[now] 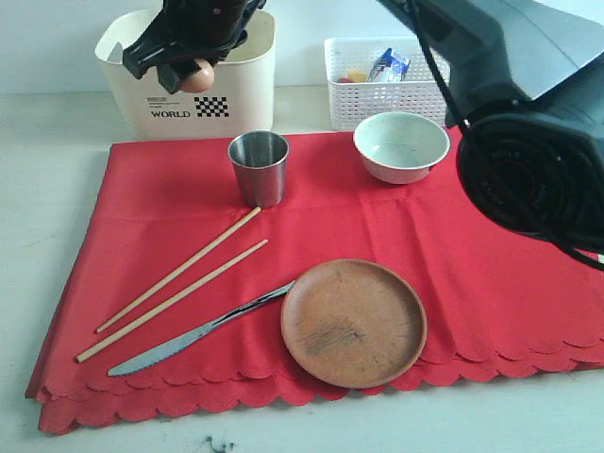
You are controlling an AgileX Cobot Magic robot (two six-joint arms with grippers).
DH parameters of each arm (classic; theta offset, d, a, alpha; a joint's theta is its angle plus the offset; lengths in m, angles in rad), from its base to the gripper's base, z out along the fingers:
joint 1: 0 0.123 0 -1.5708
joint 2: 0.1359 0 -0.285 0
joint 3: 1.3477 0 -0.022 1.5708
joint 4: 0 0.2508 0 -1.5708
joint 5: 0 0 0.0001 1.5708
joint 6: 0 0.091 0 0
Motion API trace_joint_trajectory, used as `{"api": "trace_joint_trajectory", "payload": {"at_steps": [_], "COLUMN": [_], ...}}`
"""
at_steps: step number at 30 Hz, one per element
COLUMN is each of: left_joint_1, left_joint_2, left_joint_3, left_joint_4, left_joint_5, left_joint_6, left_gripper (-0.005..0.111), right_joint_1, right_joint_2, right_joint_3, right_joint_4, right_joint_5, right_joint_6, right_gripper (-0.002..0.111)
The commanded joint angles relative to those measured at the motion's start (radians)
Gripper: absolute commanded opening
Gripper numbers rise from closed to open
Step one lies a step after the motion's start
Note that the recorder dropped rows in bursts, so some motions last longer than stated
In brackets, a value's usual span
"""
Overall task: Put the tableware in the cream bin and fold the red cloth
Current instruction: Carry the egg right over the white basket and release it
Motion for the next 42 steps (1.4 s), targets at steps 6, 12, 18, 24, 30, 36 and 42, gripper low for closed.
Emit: {"api": "trace_joint_trajectory", "payload": {"at_steps": [6, 12, 18, 24, 30, 36, 42], "left_joint_1": [-0.004, -0.004, -0.004, -0.004, -0.004, -0.004, -0.004], "left_joint_2": [-0.006, -0.006, -0.006, -0.006, -0.006, -0.006, -0.006], "left_joint_3": [0.0, 0.0, 0.0, 0.0, 0.0, 0.0, 0.0], "left_joint_4": [-0.006, -0.006, -0.006, -0.006, -0.006, -0.006, -0.006], "left_joint_5": [0.001, 0.001, 0.001, 0.001, 0.001, 0.001, 0.001], "left_joint_6": [-0.003, -0.003, -0.003, -0.003, -0.003, -0.003, -0.003], "left_gripper": [0.005, 0.005, 0.005, 0.005, 0.005, 0.005, 0.005], "right_joint_1": [-0.053, -0.06, -0.08, -0.153, -0.326, -0.469, -0.527], "right_joint_2": [-0.04, -0.046, -0.122, -0.34, -0.568, -0.608, -0.522], "right_joint_3": [0.0, 0.023, 0.256, 0.674, 1.053, 1.143, 1.132], "right_joint_4": [0.013, -0.004, -0.057, -0.055, -0.051, -0.001, 0.018], "right_joint_5": [-0.002, -0.002, -0.002, -0.246, -0.549, -0.768, -0.917], "right_joint_6": [0.023, 0.03, 0.029, 0.029, 0.004, 0.021, 0.031], "right_gripper": [0.0, 0.0, 0.0, 0.0, 0.0, 0.0, 0.0]}}
